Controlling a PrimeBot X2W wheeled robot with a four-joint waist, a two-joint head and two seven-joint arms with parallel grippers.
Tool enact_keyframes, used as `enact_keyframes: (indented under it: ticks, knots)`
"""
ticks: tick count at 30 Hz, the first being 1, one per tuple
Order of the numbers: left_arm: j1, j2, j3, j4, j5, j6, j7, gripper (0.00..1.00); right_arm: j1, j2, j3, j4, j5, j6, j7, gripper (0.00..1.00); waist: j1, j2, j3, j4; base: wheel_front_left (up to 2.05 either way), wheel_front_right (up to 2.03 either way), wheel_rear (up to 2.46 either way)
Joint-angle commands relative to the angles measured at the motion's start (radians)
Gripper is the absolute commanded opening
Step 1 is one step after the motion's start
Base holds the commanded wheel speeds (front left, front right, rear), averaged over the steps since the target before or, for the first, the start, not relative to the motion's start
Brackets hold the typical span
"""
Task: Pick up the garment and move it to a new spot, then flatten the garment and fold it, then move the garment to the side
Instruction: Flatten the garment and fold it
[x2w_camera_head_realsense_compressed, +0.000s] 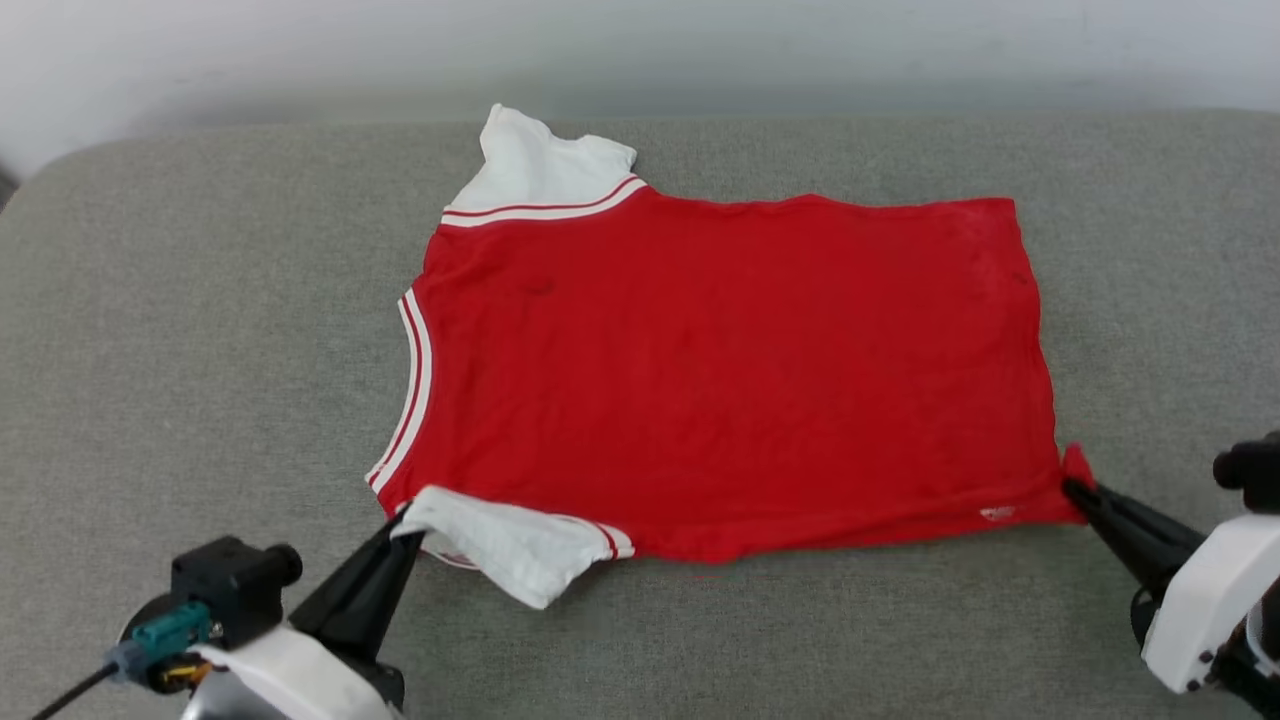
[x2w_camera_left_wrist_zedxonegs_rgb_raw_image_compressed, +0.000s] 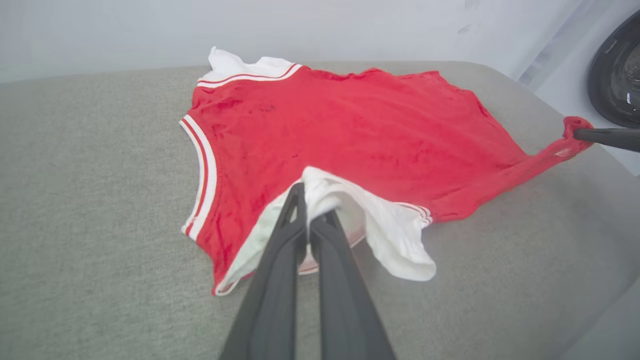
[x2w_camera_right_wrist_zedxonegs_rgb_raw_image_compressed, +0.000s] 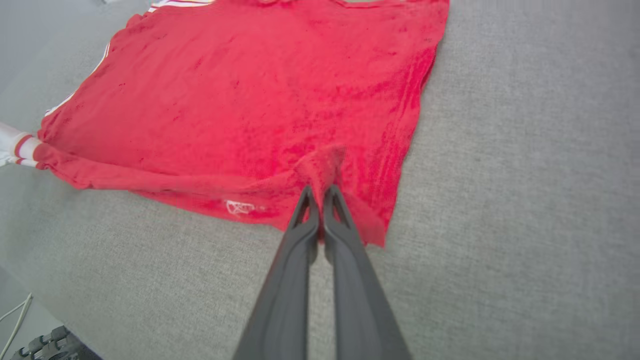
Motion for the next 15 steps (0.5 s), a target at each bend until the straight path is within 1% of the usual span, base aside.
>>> enact_keyframes:
  ticks: [1,6,9,15]
  knots:
    - [-0.042,-0.012,0.009,0.007,0.007,-0.004,-0.003,0.0,-0.032,0.007,-0.013,-0.009,-0.007,0.0,0.008,0.0,0.0,0.0,0.039,-0.002,0.0,0.0,0.0]
    - [-0.171,-0.04,0.015,0.065,0.028,-0.019,-0.01,0.0,-0.114,0.023,-0.034,-0.007,-0.032,0.0,0.024,0.0,0.0,0.0,0.122,-0.005,0.0,0.0,0.0]
    - [-0.241,-0.058,0.016,0.117,0.029,-0.036,-0.014,0.0,-0.16,0.03,-0.034,0.005,-0.04,0.0,0.033,0.0,0.0,0.0,0.164,-0.003,0.0,0.0,0.0]
    - [-0.354,-0.088,0.006,0.24,0.052,-0.059,-0.023,0.0,-0.234,0.036,-0.017,0.058,-0.081,-0.001,0.031,0.0,0.0,0.0,0.211,0.0,0.0,0.0,0.0]
